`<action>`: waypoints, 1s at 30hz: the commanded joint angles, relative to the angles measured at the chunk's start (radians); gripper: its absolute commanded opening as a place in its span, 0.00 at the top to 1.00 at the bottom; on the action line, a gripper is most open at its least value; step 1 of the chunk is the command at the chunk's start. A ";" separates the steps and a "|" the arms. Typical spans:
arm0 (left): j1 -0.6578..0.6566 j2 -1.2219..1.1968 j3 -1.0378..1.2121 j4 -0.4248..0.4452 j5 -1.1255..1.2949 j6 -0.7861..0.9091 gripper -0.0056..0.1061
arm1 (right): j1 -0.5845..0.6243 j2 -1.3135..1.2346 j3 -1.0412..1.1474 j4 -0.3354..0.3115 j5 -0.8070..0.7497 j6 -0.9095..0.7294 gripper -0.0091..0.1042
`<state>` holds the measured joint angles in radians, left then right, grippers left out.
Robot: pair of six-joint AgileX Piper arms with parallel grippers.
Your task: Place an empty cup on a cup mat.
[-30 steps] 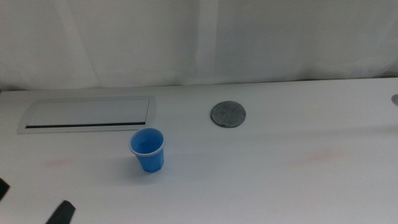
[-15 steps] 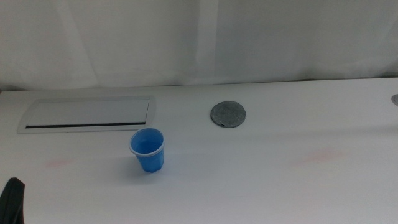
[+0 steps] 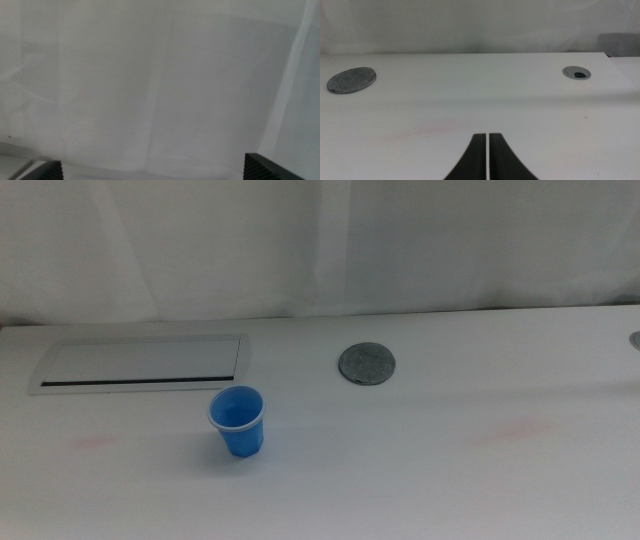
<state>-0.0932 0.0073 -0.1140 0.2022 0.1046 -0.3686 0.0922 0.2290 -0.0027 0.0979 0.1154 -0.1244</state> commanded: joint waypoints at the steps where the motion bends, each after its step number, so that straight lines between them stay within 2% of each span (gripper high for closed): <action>1: 0.000 -0.010 -0.085 -0.009 0.115 -0.018 0.13 | -0.004 -0.005 0.027 -0.008 0.001 -0.007 0.94; 4: 0.000 0.043 -0.181 -0.053 0.190 -0.016 0.13 | -0.004 -0.005 0.027 -0.008 0.001 -0.007 0.94; 13: 0.000 0.322 -0.400 -0.216 0.194 0.112 0.13 | -0.004 -0.005 0.027 -0.008 0.001 -0.007 0.94; 17: 0.000 0.495 -0.529 -0.296 0.331 0.282 0.13 | -0.004 -0.005 0.027 -0.008 0.001 -0.007 0.94; 23: 0.000 0.775 -0.732 -0.529 0.543 0.518 0.13 | -0.004 -0.005 0.027 -0.008 0.001 -0.007 0.94; 26: 0.000 0.906 -0.812 -0.573 0.625 0.576 0.13 | -0.004 -0.005 0.027 -0.008 0.001 -0.007 0.94; 30: -0.042 1.053 -0.883 -0.583 0.697 0.585 0.13 | -0.004 -0.005 0.027 -0.008 0.001 -0.007 0.94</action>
<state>-0.1138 1.0127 -0.9696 -0.3578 0.7641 0.2071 0.0922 0.2290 -0.0027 0.0979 0.1154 -0.1266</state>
